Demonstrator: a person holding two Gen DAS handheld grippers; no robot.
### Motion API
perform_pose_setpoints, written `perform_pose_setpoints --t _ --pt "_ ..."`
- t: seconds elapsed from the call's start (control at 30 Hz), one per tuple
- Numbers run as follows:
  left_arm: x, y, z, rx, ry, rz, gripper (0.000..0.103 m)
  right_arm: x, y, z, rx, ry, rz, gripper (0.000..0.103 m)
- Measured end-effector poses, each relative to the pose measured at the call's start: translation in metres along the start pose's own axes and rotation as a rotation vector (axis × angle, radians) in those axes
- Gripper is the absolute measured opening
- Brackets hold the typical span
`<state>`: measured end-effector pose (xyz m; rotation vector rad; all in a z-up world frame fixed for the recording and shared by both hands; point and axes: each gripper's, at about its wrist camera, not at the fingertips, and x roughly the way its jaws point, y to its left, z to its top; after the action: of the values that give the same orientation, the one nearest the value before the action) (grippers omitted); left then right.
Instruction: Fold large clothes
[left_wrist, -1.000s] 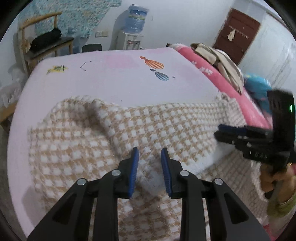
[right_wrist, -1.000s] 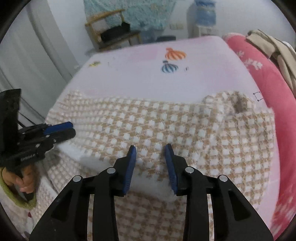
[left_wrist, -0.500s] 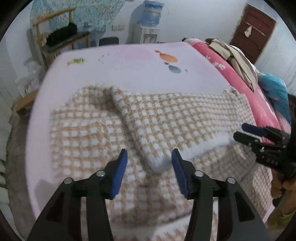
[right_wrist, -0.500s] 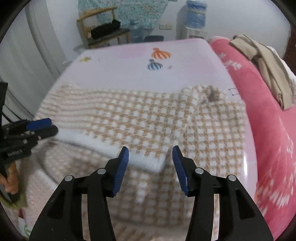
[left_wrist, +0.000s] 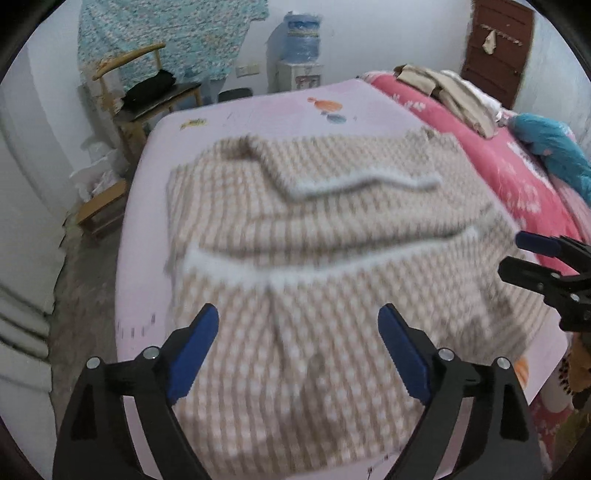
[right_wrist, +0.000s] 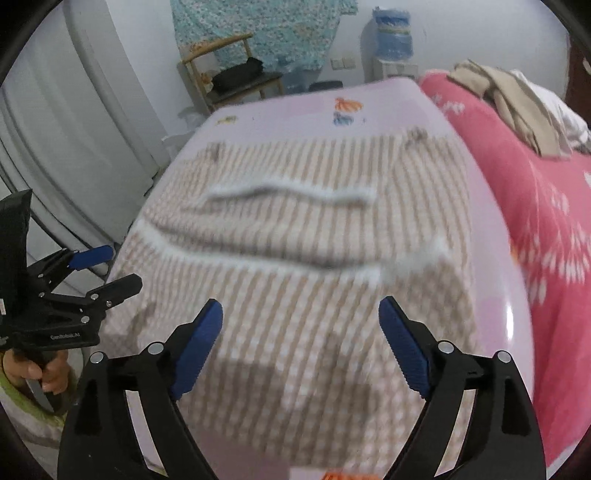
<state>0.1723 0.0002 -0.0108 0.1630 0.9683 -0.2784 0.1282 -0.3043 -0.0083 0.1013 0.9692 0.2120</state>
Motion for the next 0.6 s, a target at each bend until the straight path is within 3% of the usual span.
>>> perform_pose_setpoints --t 0.23,0.37,0.6 --pt "0.028 -0.011 -0.044 -0.014 0.081 0.049 0.089 0.034 0.008 -0.041 0.015 0.109 -0.031 0.083" --pt "0.034 -0.013 -0.050 -0.019 0.050 0.081 0.098 0.043 0.007 -0.047 0.016 0.091 -0.031 0.090" --pt "0.037 -0.007 -0.053 -0.065 0.043 0.051 0.099 0.047 0.011 -0.049 0.010 0.087 -0.044 0.093"
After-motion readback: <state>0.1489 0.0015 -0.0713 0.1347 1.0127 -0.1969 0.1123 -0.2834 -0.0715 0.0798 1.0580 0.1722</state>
